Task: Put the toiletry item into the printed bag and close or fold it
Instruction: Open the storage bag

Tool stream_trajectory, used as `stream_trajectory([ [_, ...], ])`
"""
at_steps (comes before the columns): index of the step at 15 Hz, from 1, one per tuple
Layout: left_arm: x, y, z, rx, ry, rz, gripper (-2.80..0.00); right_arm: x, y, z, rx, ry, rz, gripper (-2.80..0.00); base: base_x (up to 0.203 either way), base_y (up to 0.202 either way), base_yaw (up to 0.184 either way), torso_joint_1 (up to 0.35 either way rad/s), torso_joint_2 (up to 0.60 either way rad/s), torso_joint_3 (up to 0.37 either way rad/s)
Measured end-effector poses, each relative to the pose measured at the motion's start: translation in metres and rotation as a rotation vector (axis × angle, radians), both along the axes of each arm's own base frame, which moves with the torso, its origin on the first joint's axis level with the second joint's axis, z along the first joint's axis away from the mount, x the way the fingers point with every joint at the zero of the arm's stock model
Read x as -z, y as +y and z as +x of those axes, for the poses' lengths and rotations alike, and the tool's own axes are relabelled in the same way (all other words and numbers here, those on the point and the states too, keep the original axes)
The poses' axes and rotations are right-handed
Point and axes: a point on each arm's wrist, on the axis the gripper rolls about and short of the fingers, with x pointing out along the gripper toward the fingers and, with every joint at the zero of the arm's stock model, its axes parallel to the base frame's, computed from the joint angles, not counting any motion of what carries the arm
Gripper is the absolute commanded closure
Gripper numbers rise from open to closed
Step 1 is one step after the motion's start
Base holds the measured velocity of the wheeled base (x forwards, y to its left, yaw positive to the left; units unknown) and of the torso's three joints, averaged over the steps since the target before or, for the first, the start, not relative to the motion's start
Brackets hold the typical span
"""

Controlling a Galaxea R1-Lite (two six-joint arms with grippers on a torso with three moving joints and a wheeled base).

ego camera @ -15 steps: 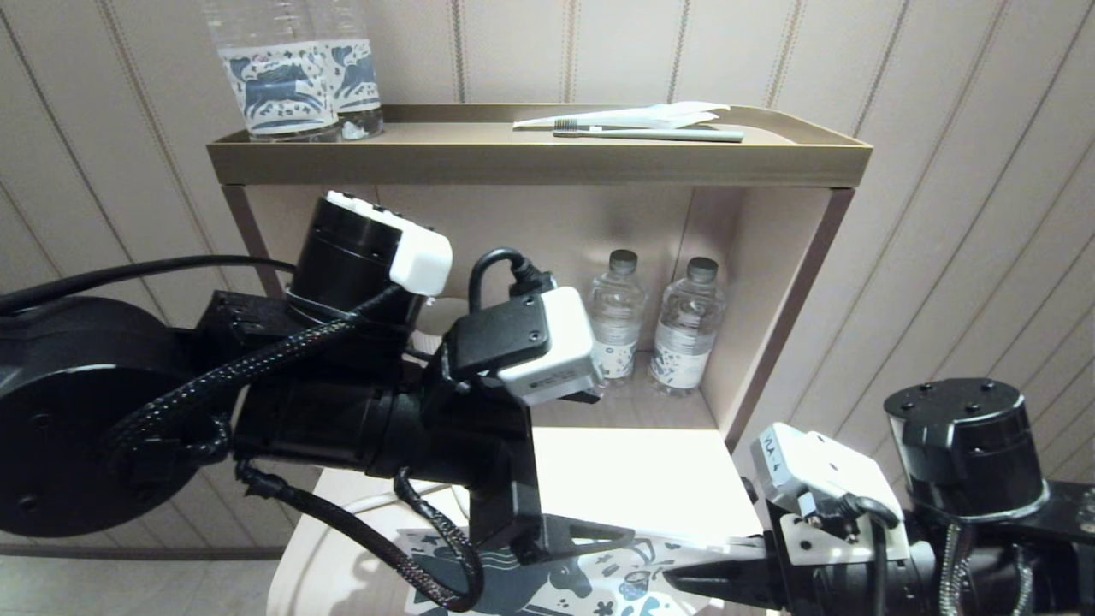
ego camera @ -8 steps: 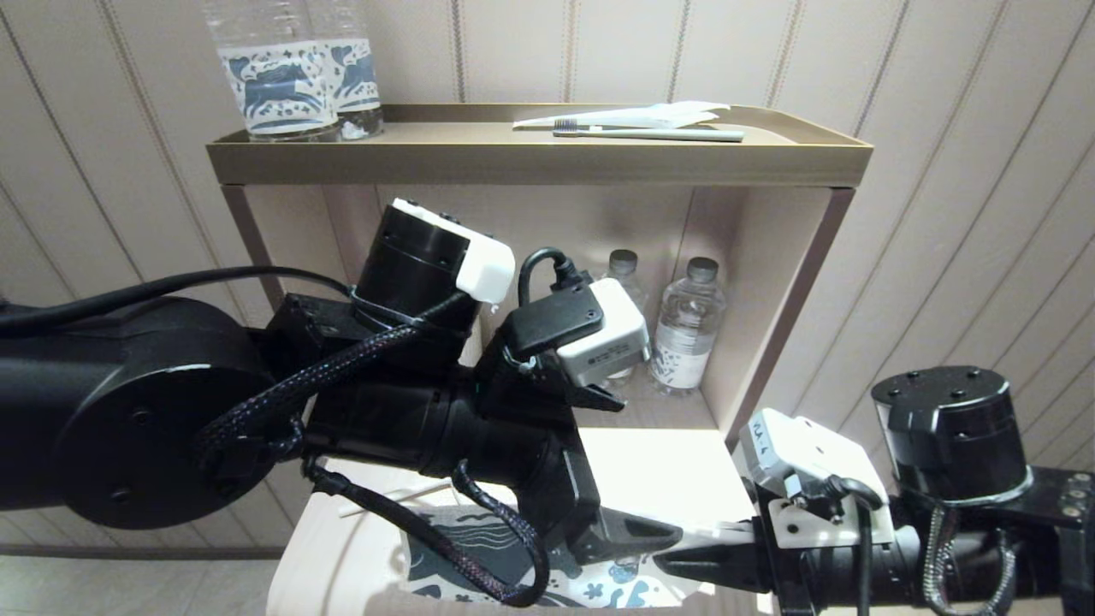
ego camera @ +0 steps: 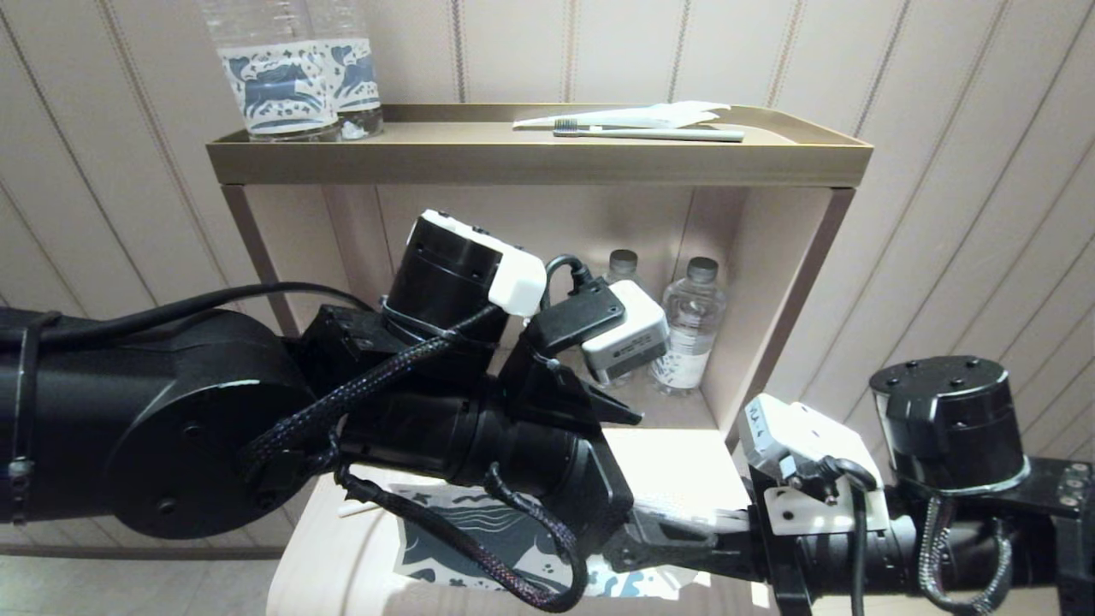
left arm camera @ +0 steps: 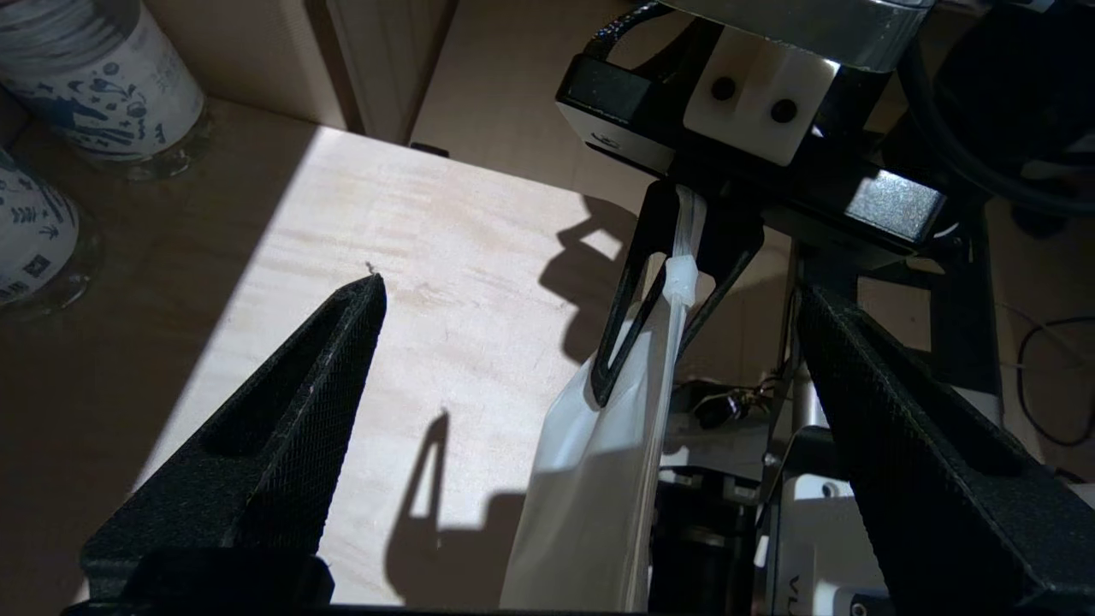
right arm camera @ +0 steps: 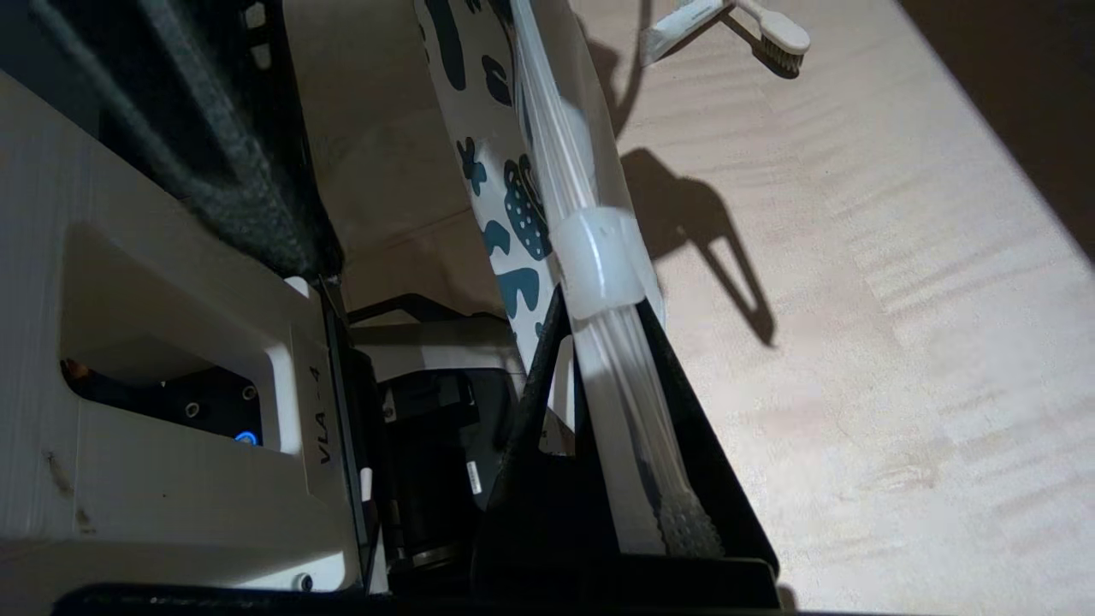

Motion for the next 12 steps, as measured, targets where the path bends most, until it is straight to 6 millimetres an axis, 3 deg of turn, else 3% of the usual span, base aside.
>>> stream_trajectory([
  [12,0.008,-0.011,-0.006,0.001,0.047,-0.05,-2.8,-0.001,0.001,0.003,0.011,0.013,0.008,0.0,0.0,0.0,0.0,0.0,0.0,0.0],
])
